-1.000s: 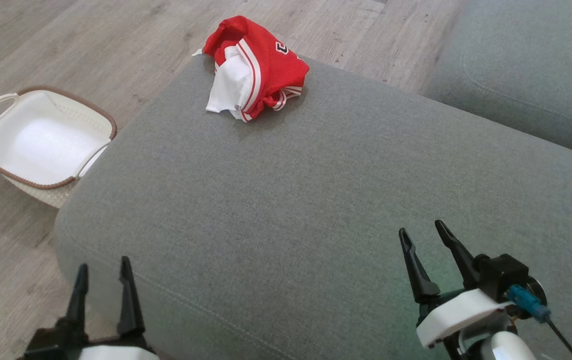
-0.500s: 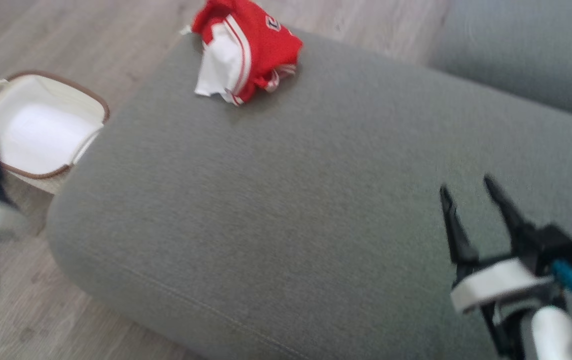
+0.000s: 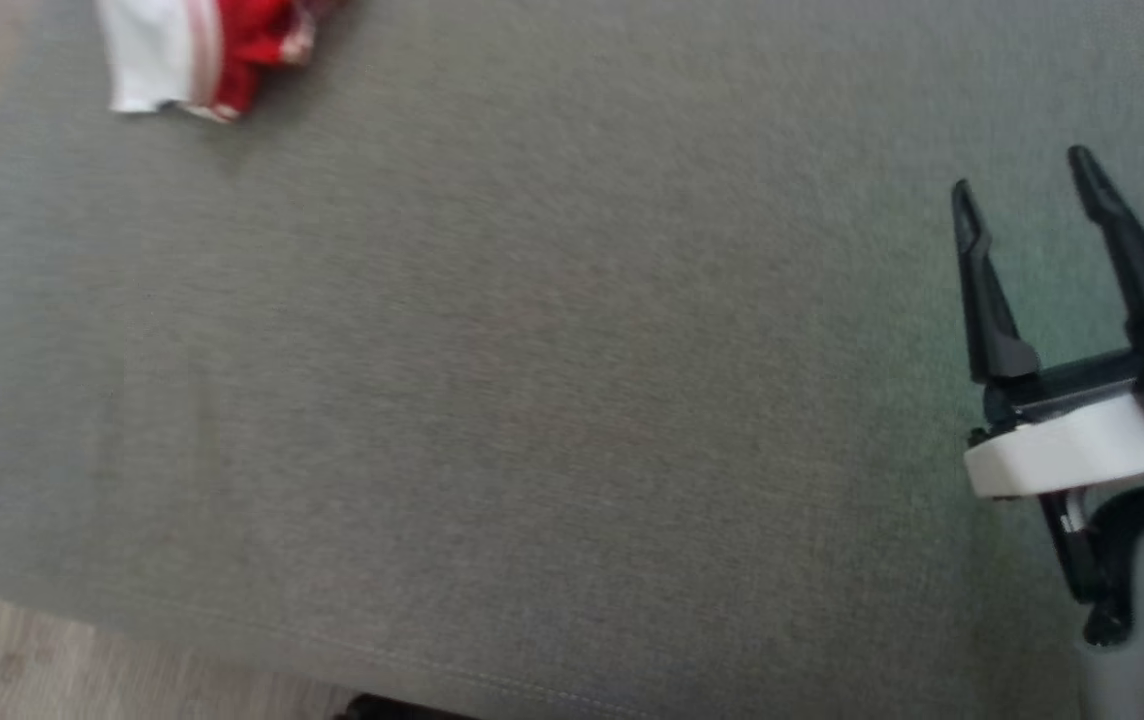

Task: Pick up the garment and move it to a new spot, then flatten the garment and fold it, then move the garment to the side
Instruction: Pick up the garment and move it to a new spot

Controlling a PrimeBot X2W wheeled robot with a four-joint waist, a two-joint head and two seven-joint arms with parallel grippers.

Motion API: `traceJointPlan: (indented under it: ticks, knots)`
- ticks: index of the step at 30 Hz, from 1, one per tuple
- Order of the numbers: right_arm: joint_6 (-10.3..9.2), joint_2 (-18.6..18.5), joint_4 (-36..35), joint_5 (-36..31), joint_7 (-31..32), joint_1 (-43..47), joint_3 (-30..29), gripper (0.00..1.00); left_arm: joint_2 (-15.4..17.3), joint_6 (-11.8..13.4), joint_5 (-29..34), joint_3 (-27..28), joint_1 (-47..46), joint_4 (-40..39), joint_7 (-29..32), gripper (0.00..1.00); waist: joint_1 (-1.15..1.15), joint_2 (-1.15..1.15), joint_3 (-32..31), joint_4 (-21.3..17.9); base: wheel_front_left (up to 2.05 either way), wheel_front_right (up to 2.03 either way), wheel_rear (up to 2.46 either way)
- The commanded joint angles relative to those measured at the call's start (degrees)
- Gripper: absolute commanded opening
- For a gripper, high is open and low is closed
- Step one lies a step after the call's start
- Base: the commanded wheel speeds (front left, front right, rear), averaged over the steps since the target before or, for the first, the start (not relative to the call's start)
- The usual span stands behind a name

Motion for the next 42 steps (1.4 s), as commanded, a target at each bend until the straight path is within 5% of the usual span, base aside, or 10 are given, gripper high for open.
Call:
traceJointPlan:
  ticks: [1,13,17,30,42]
  knots:
    - [-0.04,-0.3,-2.8,-0.4,0.4,-1.3,1.0,1.00,2.6,-0.7,-0.3,1.9,-2.6,-0.2,0.4,1.00,-0.02,0.00,4.8,-3.1,0.00,0.00,0.00]
    - [-0.04,-0.5,-5.3,-0.4,0.0,-1.7,-1.3,1.00,-3.4,-5.6,-3.1,-3.7,-5.0,14.2,4.3,1.00,-0.02,0.00,9.7,-3.9,0.00,0.00,0.00]
    - [-0.04,0.0,-4.8,-0.3,-0.9,-2.2,-1.3,1.00,-3.9,-6.0,-3.2,-4.1,-5.6,16.7,3.2,0.00,-0.02,0.00,9.4,-4.1,0.00,0.00,0.00]
    - [-0.04,2.0,1.6,0.9,-4.6,-1.3,-1.1,1.00,0.9,-7.1,1.0,-5.4,-10.3,13.0,-5.0,0.00,-0.02,0.00,-0.5,-5.3,0.00,0.00,0.00]
    - [-0.04,3.3,11.3,6.1,-10.1,2.8,-0.4,1.00,3.3,-7.6,5.7,-12.1,-16.3,-0.1,1.1,0.00,-0.02,0.00,-15.5,-12.9,0.00,0.00,0.00]
